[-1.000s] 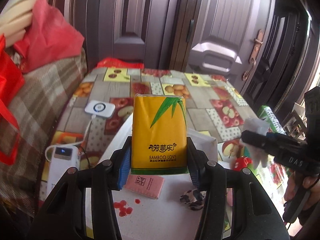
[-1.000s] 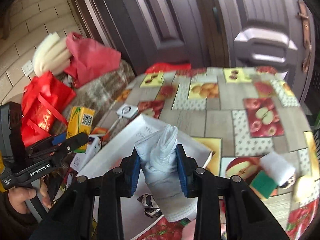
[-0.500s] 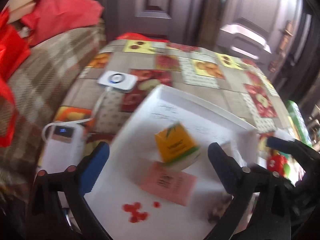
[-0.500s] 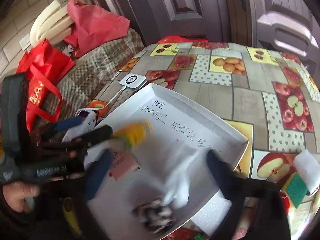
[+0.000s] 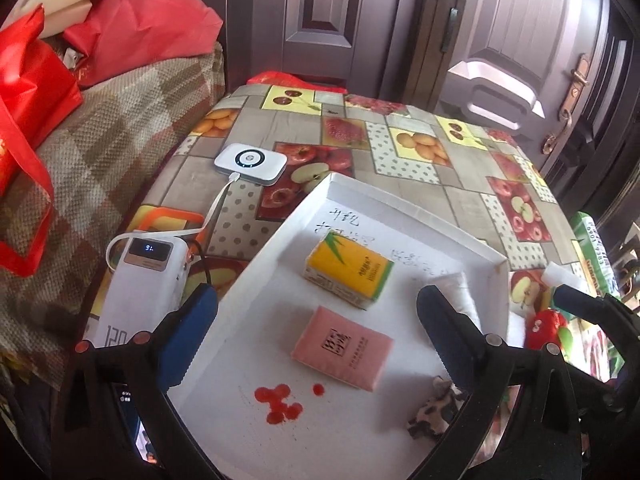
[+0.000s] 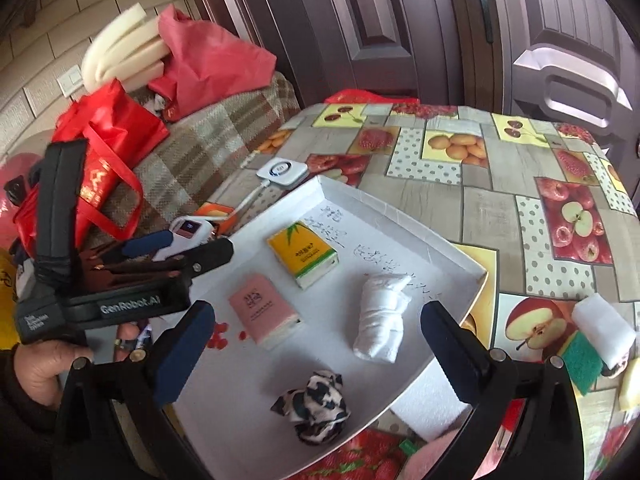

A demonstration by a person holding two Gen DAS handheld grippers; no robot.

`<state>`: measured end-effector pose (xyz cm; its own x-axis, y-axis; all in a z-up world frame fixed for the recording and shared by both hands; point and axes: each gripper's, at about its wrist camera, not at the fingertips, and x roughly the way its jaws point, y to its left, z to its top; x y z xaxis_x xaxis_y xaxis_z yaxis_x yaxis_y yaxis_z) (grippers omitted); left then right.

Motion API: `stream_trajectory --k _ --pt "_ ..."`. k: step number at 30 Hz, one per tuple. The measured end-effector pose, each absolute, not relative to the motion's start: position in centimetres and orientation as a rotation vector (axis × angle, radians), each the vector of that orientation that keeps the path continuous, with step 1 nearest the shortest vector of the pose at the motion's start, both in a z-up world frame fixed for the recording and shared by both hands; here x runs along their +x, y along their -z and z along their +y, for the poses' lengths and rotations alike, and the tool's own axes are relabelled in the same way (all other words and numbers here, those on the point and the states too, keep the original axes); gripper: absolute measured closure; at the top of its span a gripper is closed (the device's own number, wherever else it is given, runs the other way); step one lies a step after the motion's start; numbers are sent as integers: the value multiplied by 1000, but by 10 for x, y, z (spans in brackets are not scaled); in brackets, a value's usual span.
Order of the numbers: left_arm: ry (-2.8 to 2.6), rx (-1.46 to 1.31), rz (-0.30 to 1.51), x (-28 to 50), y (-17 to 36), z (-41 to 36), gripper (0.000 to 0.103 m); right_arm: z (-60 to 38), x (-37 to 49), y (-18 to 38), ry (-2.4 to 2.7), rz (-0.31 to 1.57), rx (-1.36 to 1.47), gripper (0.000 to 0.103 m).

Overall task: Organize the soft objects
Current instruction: 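Open the left tool over the box while the right tool releases the sock inside, then move the left tool to the pink fuzzy ball while the right tool approaches the yellow sponge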

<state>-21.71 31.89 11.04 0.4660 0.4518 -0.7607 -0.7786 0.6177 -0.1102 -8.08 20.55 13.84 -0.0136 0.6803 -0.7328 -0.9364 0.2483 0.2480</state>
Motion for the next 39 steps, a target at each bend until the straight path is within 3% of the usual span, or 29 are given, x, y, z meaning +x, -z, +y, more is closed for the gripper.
stream_trajectory --k 13,20,29,33,39 --pt "-679 -424 700 -225 -149 267 2 73 -21 -195 -1032 728 -73 0" --pt "-478 -363 816 -186 -128 206 2 -17 26 -160 -774 865 104 0" --pt "-290 -308 939 -111 -91 143 3 -85 38 -145 -678 908 116 0" --pt "-296 -286 983 -77 -74 131 18 -115 44 -146 -639 900 87 0" --pt "-282 -335 1065 -61 -44 110 18 -162 72 -151 -569 888 133 0"
